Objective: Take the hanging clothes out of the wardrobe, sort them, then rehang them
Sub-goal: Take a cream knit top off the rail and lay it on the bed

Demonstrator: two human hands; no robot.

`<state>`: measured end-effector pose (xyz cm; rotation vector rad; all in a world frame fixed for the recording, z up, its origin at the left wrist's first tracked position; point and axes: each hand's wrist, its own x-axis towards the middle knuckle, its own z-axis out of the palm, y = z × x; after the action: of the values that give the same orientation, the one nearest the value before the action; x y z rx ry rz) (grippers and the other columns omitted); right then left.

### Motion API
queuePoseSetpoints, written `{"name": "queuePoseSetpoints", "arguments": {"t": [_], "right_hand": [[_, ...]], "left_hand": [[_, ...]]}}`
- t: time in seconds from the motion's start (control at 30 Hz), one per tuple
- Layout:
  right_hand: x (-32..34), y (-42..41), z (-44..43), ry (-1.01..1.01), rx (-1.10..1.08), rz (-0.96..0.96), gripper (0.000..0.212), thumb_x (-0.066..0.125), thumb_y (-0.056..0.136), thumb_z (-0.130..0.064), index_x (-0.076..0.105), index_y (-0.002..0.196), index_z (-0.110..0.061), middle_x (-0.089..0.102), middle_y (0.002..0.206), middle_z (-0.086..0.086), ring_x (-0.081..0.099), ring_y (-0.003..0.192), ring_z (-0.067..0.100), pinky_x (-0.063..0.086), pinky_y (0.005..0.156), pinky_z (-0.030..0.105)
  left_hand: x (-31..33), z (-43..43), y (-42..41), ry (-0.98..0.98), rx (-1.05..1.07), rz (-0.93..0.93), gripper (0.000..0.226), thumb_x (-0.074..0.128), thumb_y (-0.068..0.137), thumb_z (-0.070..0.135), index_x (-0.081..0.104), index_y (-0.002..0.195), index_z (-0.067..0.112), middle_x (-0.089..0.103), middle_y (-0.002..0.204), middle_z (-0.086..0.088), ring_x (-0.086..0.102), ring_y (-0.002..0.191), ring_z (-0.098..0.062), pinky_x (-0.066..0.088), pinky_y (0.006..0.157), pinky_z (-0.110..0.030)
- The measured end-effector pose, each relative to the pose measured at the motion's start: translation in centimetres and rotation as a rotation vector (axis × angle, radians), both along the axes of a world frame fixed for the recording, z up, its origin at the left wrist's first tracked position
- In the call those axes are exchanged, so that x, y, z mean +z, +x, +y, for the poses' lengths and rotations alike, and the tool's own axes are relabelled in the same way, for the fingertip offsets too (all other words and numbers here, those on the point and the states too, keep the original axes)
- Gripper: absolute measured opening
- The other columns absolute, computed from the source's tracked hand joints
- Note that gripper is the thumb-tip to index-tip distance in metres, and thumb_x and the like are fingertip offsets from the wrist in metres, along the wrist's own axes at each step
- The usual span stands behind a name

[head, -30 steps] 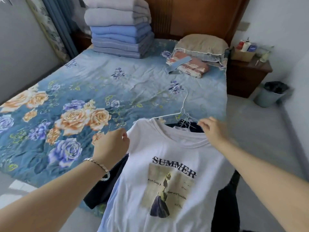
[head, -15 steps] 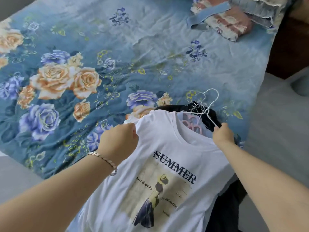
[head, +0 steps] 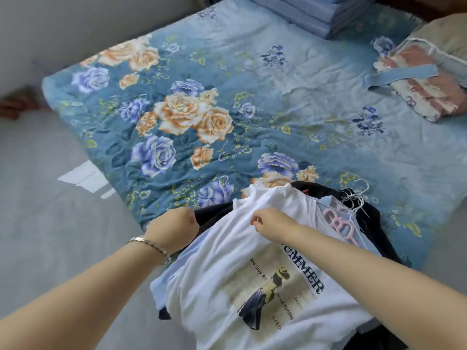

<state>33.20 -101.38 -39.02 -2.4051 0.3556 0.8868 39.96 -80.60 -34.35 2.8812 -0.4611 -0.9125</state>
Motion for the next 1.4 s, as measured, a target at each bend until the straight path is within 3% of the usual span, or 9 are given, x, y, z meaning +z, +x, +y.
{"name": "queuePoseSetpoints", "arguments": {"t": [0.23,0.33,0.43,0.57,0.73,0.93,1.1,1.23,1.4], "right_hand": [[10.7,6.1,21.7,-0.021,0.483,-0.216,0.031,0.041,0.092,-0.011,0.066,0.110,-0.008,0.064,0.117,0.016,0.056,0.112,0.032,0.044,0.096,0.035],[15.1,6.7,32.9,0.011,0.652,-0.325,0.030,0.044,0.091,-0.014,0.066,0.112,-0.011,0.064,0.119,0.012,0.058,0.113,0.029,0.045,0.093,0.032],[19.0,5.6,44.7,0.035,0.845,-0.380,0.030,0.044,0.092,-0.015,0.065,0.113,-0.009,0.063,0.119,0.012,0.057,0.112,0.030,0.046,0.092,0.030],[23.9,1.7,59.1,0.079,1.076,-0.474,0.030,0.042,0.095,-0.019,0.062,0.117,-0.015,0.061,0.121,0.007,0.055,0.113,0.028,0.045,0.093,0.031],[29.8,-5.0,74.0,0.155,1.377,-0.543,0.031,0.041,0.095,-0.016,0.061,0.117,-0.007,0.061,0.119,0.014,0.056,0.111,0.030,0.044,0.090,0.032],[36.9,-12.9,87.9,0.369,1.611,-0.785,0.031,0.046,0.094,-0.024,0.054,0.124,-0.019,0.059,0.123,0.007,0.056,0.112,0.026,0.043,0.090,0.028],[42.6,-18.6,97.3,0.442,1.857,-0.882,0.029,0.044,0.094,-0.018,0.060,0.116,-0.009,0.061,0.116,0.012,0.058,0.106,0.028,0.048,0.093,0.035],[46.5,-23.0,102.7,0.529,1.994,-0.950,0.029,0.042,0.094,-0.016,0.061,0.113,-0.007,0.055,0.098,0.007,0.048,0.087,0.021,0.044,0.080,0.030],[49.3,-28.9,108.1,0.784,2.015,-0.810,0.026,0.038,0.094,-0.014,0.063,0.094,-0.006,0.059,0.088,0.007,0.055,0.080,0.023,0.049,0.068,0.030]], "left_hand": [[7.8,21.1,-2.1,-0.076,0.410,-0.156,0.019,0.044,0.089,0.021,0.063,0.093,0.021,0.065,0.104,-0.002,0.059,0.097,-0.025,0.044,0.077,-0.027],[11.1,31.2,-5.0,-0.090,0.600,-0.218,0.019,0.045,0.088,0.020,0.063,0.093,0.020,0.066,0.105,-0.003,0.057,0.089,-0.022,0.039,0.071,-0.024],[14.3,41.0,-9.1,-0.120,0.800,-0.262,0.013,0.044,0.086,0.018,0.056,0.082,0.020,0.068,0.101,-0.005,0.064,0.090,-0.025,0.045,0.071,-0.026],[18.7,52.6,-16.2,-0.006,0.983,-0.402,0.013,0.044,0.088,0.022,0.056,0.088,0.023,0.065,0.105,-0.003,0.060,0.097,-0.025,0.044,0.078,-0.028],[24.6,63.6,-25.8,0.178,1.241,-0.558,0.020,0.042,0.091,0.019,0.060,0.097,0.023,0.064,0.109,-0.003,0.059,0.103,-0.026,0.038,0.075,-0.024],[32.3,73.3,-36.3,0.381,1.545,-0.746,0.018,0.040,0.091,0.019,0.057,0.095,0.023,0.053,0.090,0.005,0.049,0.080,-0.019,0.035,0.067,-0.025],[38.7,77.4,-42.7,0.610,1.713,-0.892,0.017,0.040,0.093,0.020,0.057,0.090,0.020,0.056,0.081,0.005,0.052,0.073,-0.017,0.031,0.051,-0.022],[42.8,78.9,-47.3,0.765,1.846,-0.940,0.017,0.040,0.093,0.017,0.056,0.089,0.018,0.057,0.077,0.002,0.049,0.066,-0.016,0.029,0.050,-0.024],[46.1,80.8,-53.8,1.006,1.959,-0.974,0.016,0.042,0.092,0.018,0.056,0.088,0.015,0.060,0.082,-0.002,0.057,0.075,-0.023,0.031,0.052,-0.025]]}}
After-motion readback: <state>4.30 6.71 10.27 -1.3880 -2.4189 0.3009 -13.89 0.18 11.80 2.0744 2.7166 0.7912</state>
